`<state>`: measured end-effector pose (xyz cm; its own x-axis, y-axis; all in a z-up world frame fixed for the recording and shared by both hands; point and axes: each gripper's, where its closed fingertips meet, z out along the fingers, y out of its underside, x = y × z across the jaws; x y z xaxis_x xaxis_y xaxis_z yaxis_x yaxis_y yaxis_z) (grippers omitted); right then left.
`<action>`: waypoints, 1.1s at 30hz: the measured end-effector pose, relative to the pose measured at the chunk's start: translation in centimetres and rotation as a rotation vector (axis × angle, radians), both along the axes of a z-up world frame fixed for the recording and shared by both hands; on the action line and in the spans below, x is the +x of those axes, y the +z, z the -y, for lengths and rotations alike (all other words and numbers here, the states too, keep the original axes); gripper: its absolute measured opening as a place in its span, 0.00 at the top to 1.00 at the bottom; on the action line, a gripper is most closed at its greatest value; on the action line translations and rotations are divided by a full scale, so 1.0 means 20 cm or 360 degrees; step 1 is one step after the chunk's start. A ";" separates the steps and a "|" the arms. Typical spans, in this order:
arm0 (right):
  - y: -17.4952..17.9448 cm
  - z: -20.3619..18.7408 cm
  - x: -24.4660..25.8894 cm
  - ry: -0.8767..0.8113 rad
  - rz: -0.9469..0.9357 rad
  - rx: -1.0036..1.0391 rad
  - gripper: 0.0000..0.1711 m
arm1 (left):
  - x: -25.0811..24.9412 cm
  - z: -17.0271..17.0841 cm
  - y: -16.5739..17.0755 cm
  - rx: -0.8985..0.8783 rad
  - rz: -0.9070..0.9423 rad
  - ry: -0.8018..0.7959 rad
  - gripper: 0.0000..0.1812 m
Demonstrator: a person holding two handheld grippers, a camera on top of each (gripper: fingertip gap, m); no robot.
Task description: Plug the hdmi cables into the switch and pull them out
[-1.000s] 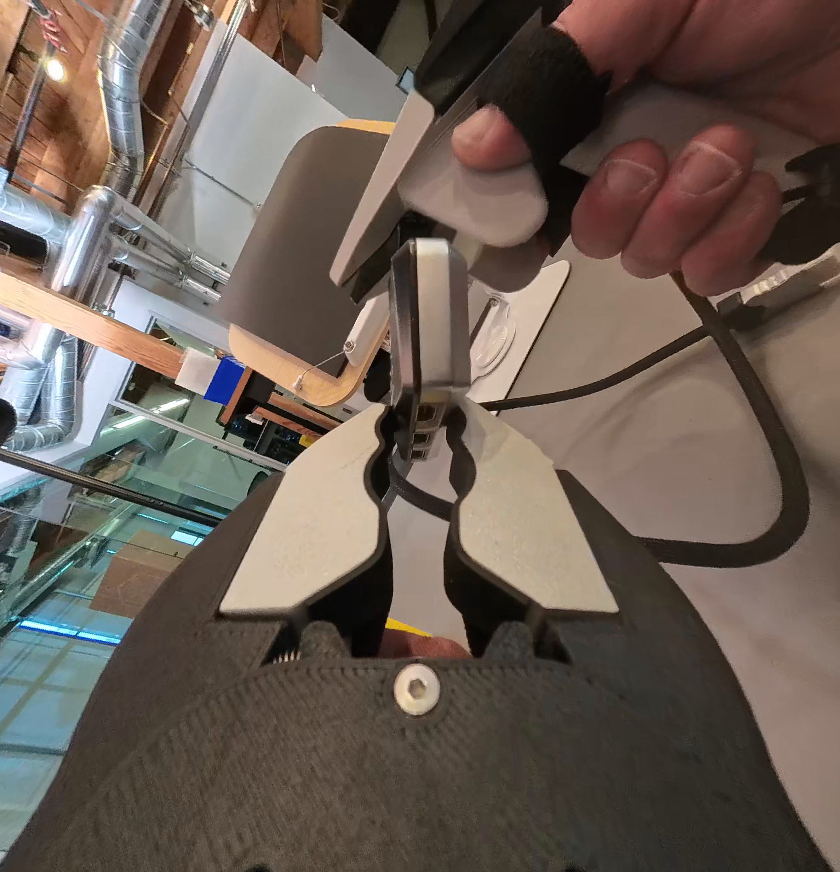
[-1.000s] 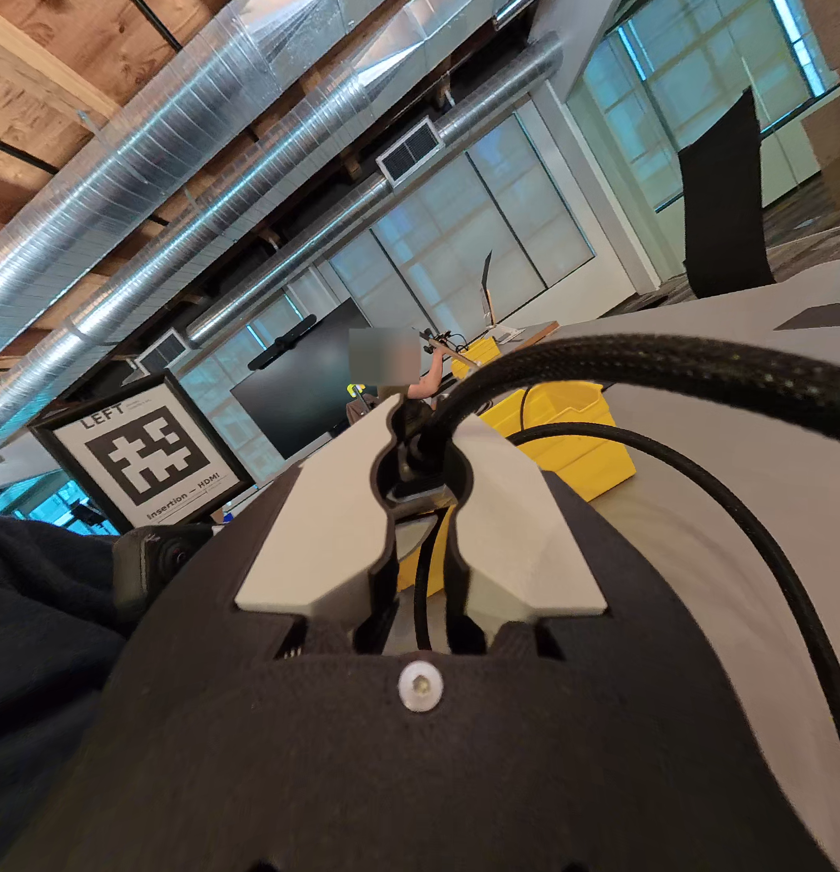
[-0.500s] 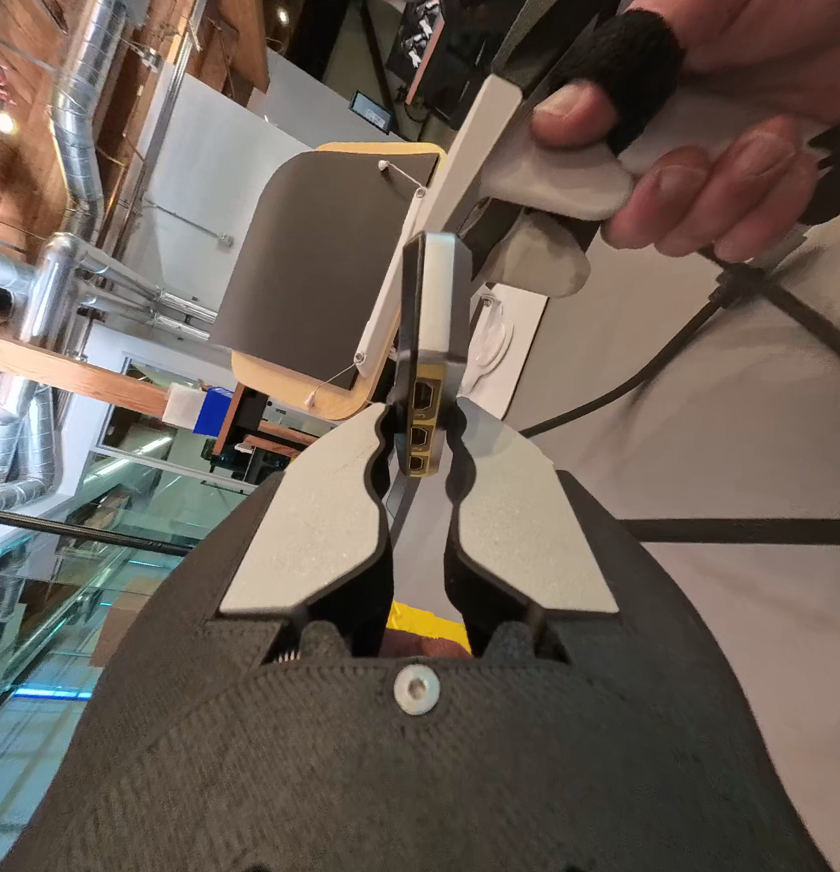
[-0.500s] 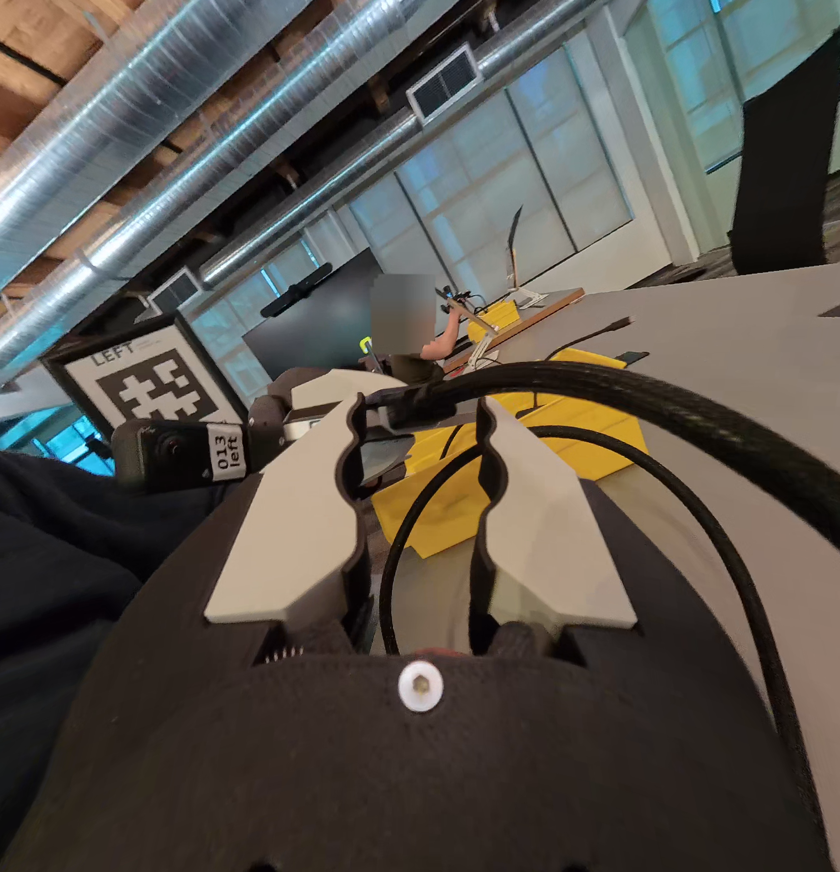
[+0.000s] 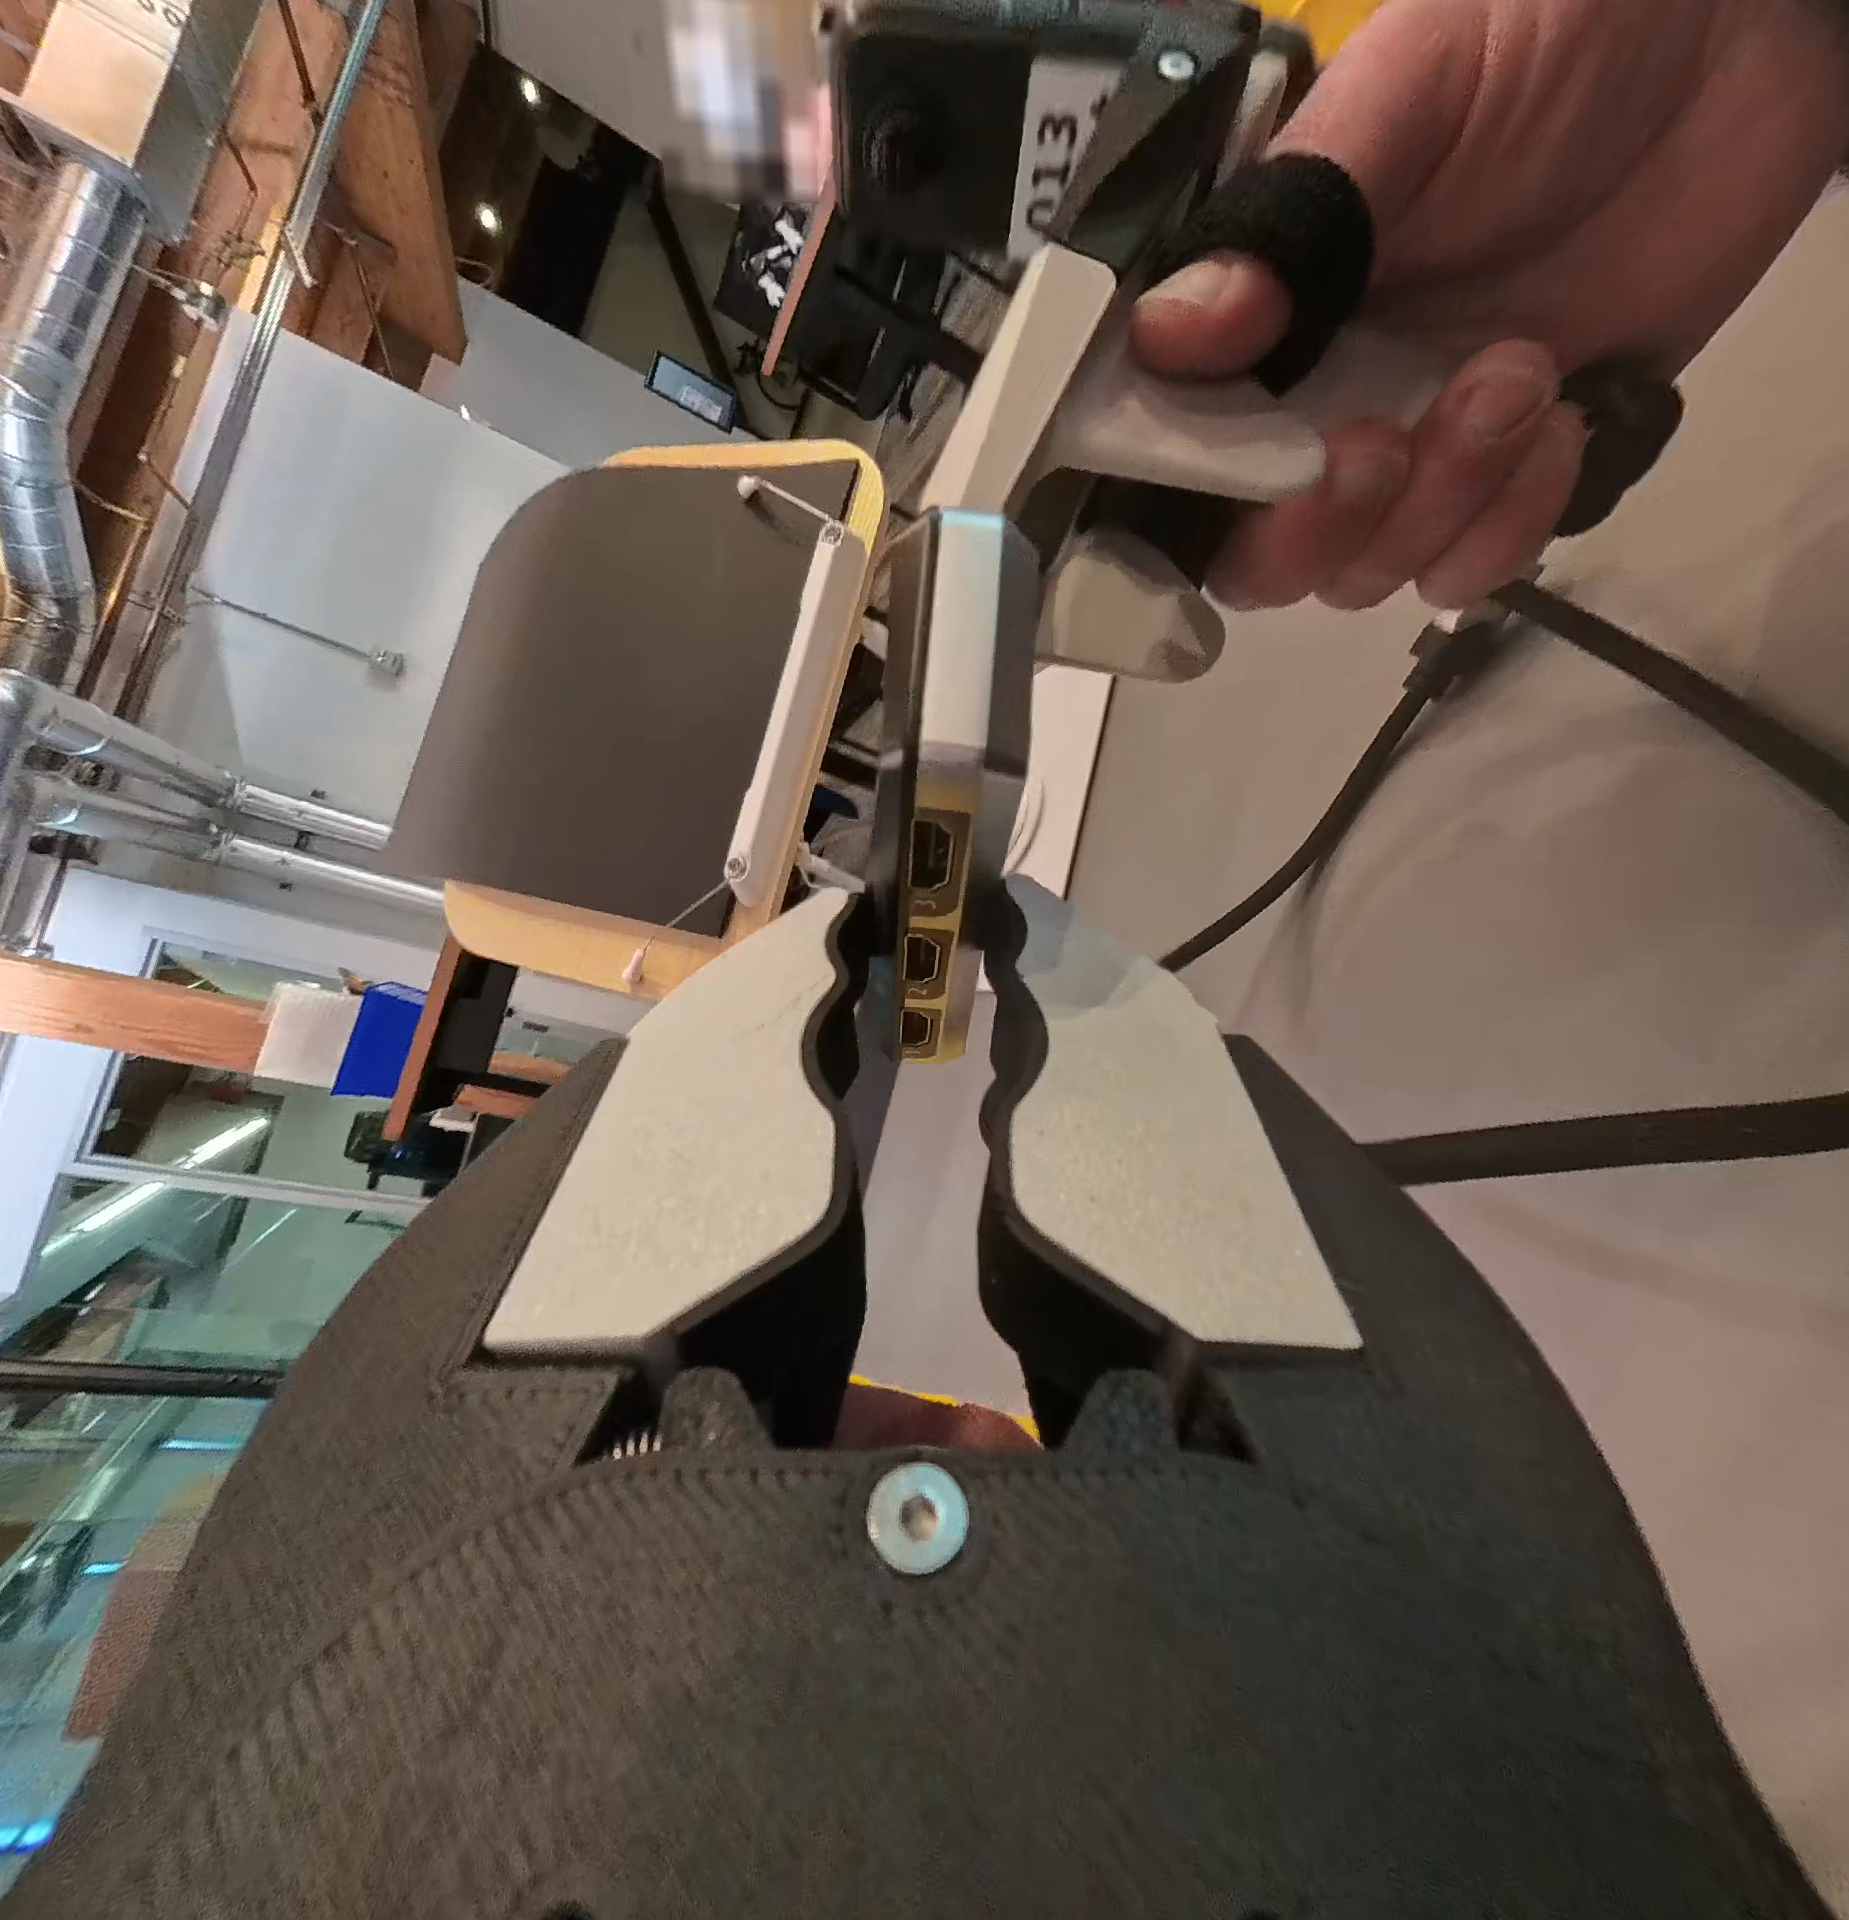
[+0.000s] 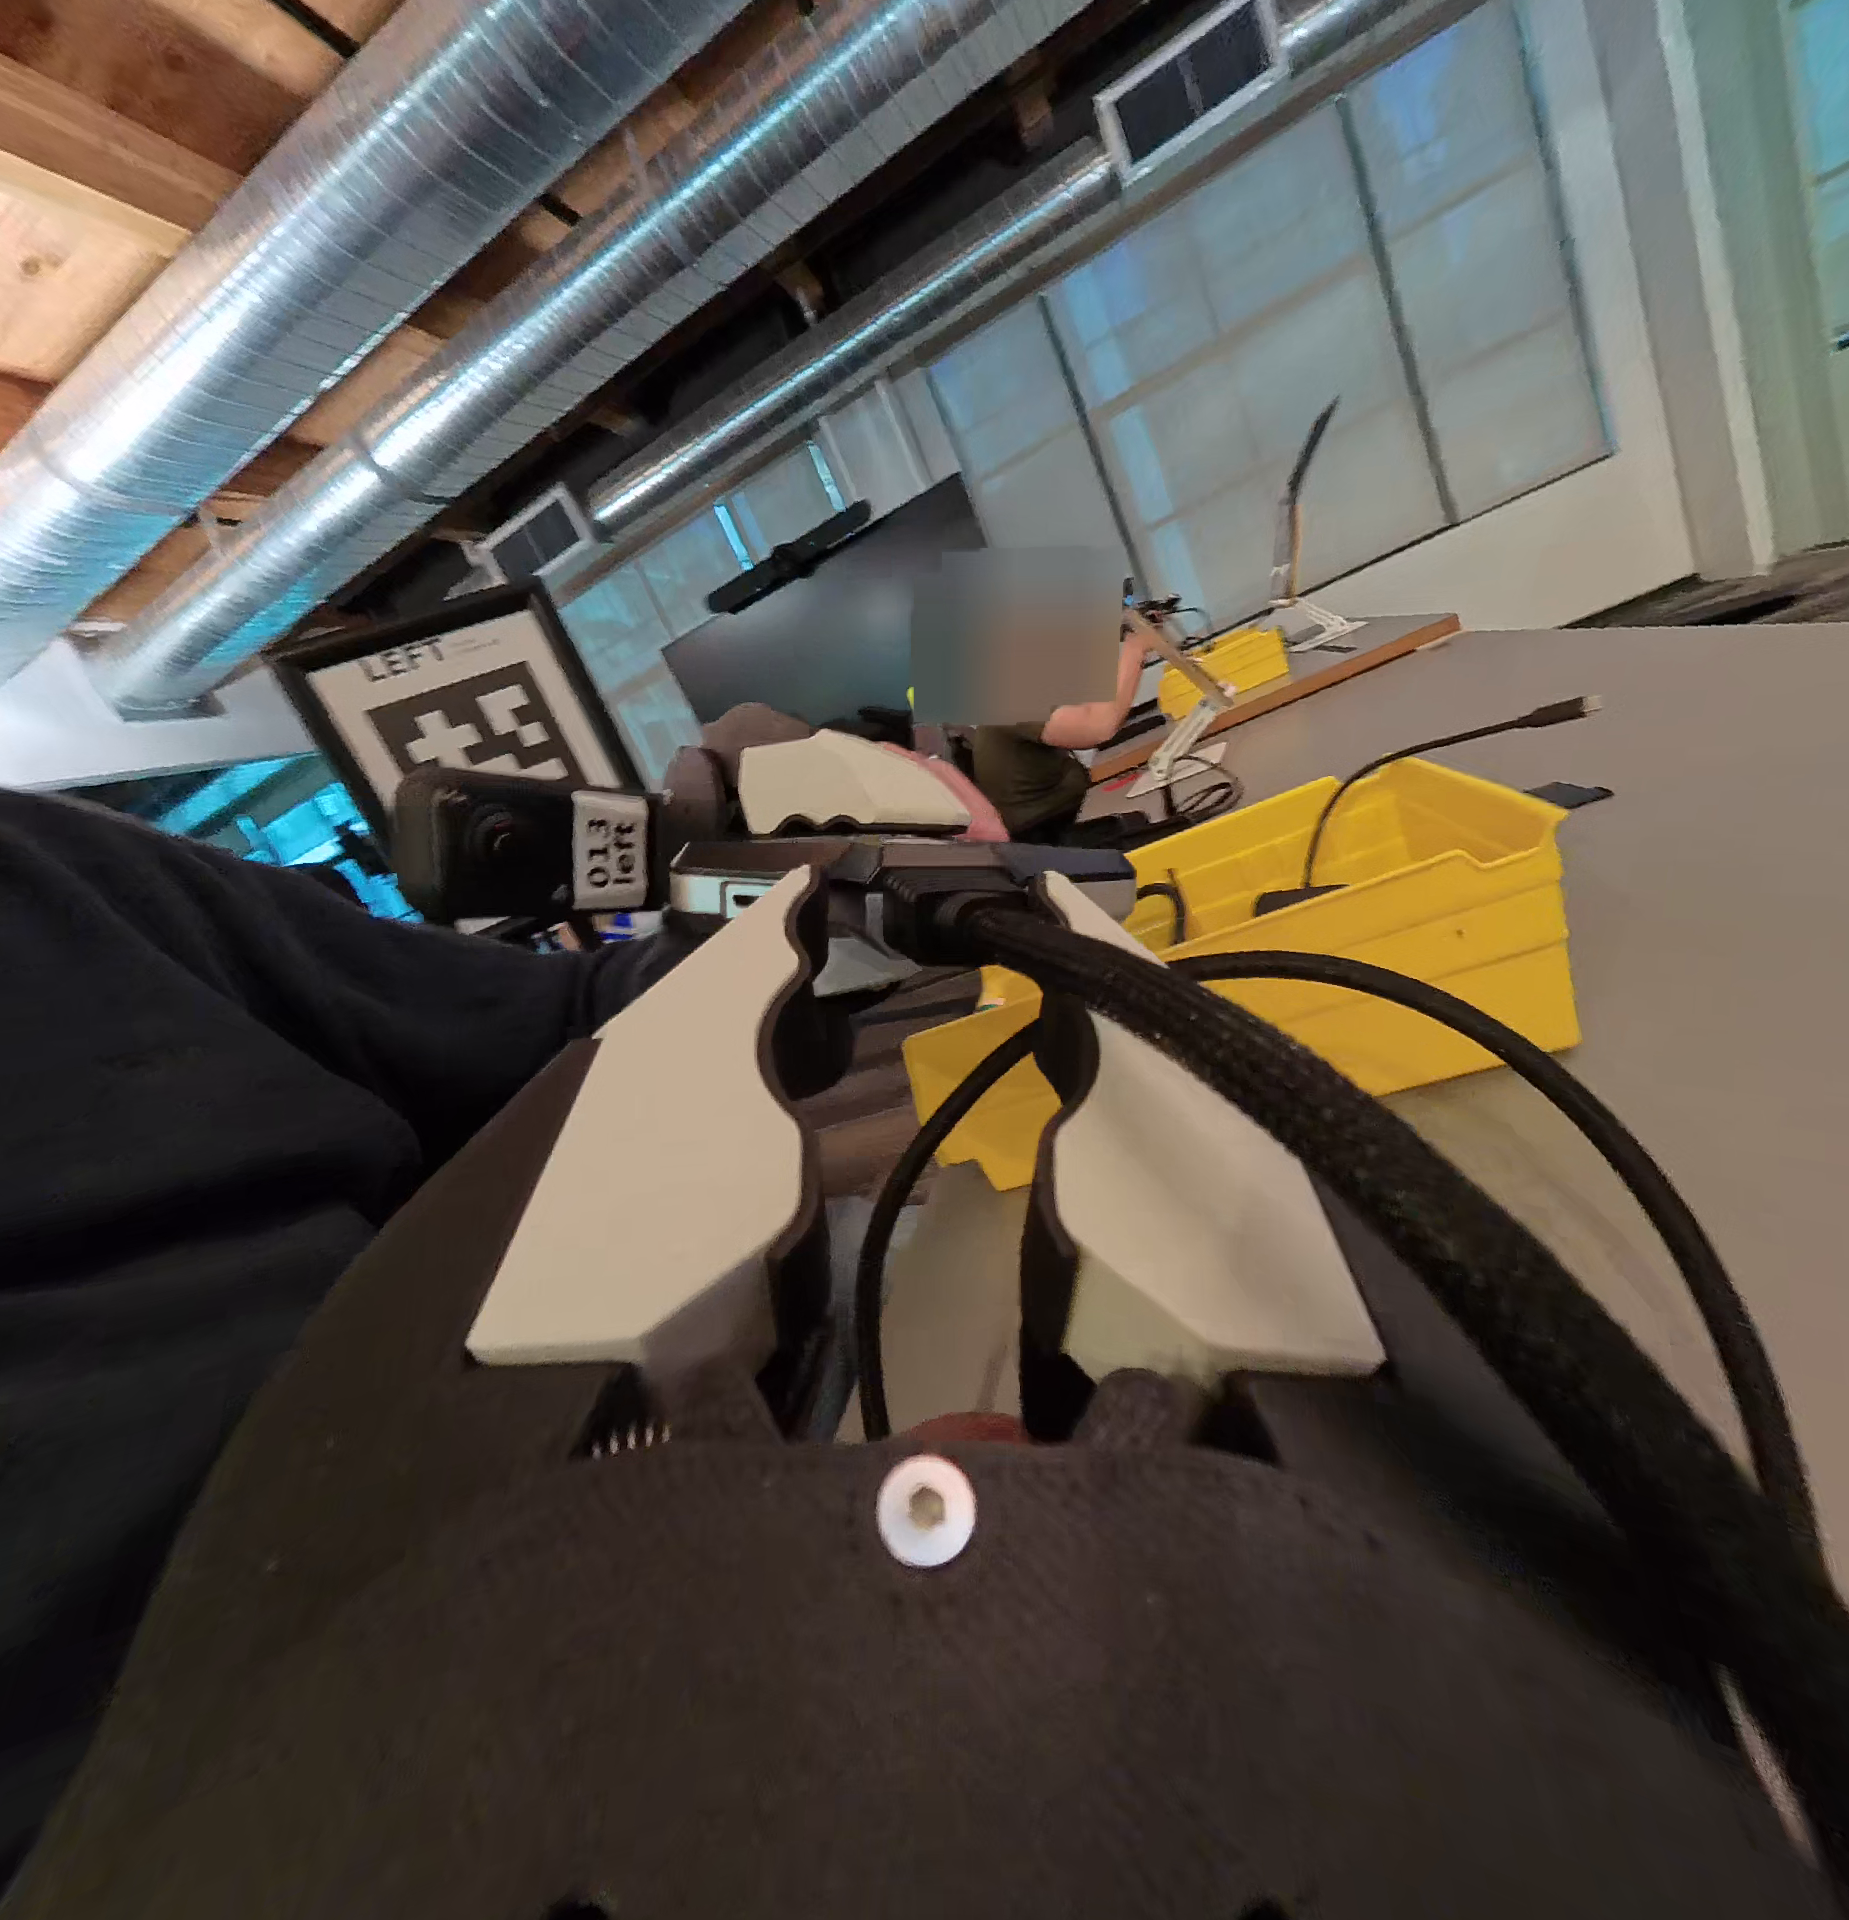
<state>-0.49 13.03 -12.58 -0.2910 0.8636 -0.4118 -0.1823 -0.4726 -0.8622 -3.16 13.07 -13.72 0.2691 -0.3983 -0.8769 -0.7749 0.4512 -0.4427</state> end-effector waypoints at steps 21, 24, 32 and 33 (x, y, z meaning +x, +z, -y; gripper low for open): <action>-0.01 0.07 -0.02 0.0117 -0.0015 0.0006 0.78 | -0.01 0.06 0.00 -0.0080 -0.0091 -0.0087 0.88; -0.02 0.05 -0.02 0.0082 0.0016 0.0013 0.79 | -0.02 0.04 -0.02 -0.0089 -0.0098 -0.0067 0.88; -0.15 -0.05 -0.02 -0.0083 0.0246 0.0017 0.78 | -0.15 -0.03 -0.09 -0.0232 -0.0171 0.0069 0.77; -0.17 -0.07 -0.01 -0.0109 0.0274 0.0015 0.78 | -0.18 -0.04 -0.08 -0.0241 -0.0174 0.0096 0.76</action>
<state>-0.76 14.44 -15.98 -0.1571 0.8831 -0.4421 -0.0633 -0.4557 -0.8879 -6.81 13.79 -15.28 0.2027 -0.5138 -0.8336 -0.8458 0.3372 -0.4135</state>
